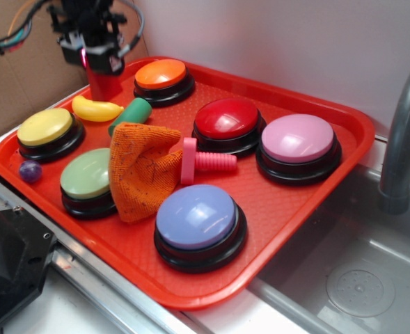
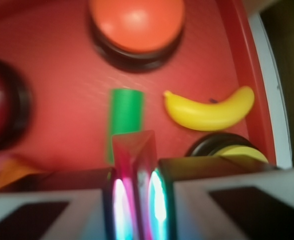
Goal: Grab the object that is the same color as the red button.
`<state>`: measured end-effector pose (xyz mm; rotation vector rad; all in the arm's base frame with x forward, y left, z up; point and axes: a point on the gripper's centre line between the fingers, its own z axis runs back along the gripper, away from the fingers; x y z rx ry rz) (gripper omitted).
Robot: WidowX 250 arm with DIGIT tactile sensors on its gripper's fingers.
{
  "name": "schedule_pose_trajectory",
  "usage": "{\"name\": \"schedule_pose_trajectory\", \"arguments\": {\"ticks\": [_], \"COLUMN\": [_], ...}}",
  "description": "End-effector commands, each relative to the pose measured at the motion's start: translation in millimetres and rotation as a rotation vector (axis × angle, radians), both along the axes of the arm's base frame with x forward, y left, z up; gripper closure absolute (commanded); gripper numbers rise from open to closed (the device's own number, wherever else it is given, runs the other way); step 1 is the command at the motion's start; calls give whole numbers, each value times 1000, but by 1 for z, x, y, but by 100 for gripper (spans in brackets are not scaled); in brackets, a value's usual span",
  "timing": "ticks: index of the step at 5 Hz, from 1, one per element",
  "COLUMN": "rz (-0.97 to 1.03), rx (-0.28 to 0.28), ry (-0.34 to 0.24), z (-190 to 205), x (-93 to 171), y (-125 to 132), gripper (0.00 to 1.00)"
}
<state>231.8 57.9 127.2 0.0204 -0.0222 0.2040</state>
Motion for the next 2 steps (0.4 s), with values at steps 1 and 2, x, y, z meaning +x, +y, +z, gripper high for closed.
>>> {"name": "schedule_pose_trajectory", "arguments": {"ticks": [1, 2], "rz": [-207, -212], "rx": [-112, -155], "ry": [-125, -110], "z": [66, 58], "x": [-16, -27], "y": [-61, -73], "gripper": [100, 100]}}
